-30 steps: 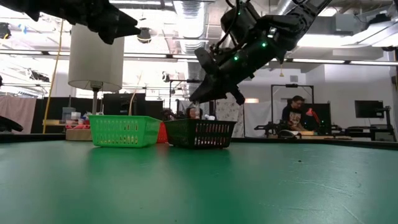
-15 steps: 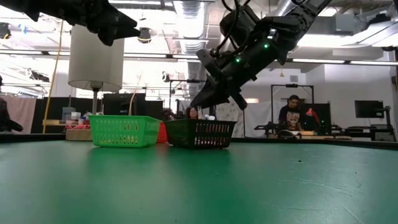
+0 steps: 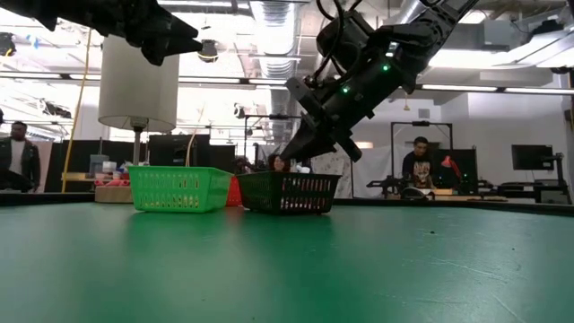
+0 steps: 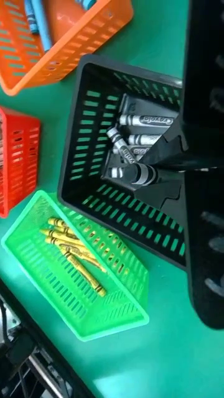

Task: Sort crayons
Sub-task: Put the black crayon into the black bin

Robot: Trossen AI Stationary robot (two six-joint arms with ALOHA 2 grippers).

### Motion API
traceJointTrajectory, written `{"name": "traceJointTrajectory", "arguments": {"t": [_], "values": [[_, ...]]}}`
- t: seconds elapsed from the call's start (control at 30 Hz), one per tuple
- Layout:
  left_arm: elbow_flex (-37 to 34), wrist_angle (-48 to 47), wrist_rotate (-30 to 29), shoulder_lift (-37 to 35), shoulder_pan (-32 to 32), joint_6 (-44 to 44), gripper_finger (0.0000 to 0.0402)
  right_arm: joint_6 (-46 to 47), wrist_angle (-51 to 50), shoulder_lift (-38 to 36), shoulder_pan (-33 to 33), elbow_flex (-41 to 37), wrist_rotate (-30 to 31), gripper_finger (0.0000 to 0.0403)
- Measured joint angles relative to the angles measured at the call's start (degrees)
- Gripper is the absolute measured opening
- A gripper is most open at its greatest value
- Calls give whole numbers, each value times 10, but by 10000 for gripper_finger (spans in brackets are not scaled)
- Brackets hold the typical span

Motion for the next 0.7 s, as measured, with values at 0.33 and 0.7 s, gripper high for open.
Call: {"name": "traceJointTrajectory", "arguments": {"t": [0.33, 0.7], "values": [[0, 9, 5, 0, 0, 1, 192, 1, -4, 0, 0, 0, 0, 11], [0, 12, 23, 0, 0, 1, 192, 0, -4, 0, 0, 0, 1, 20]]}}
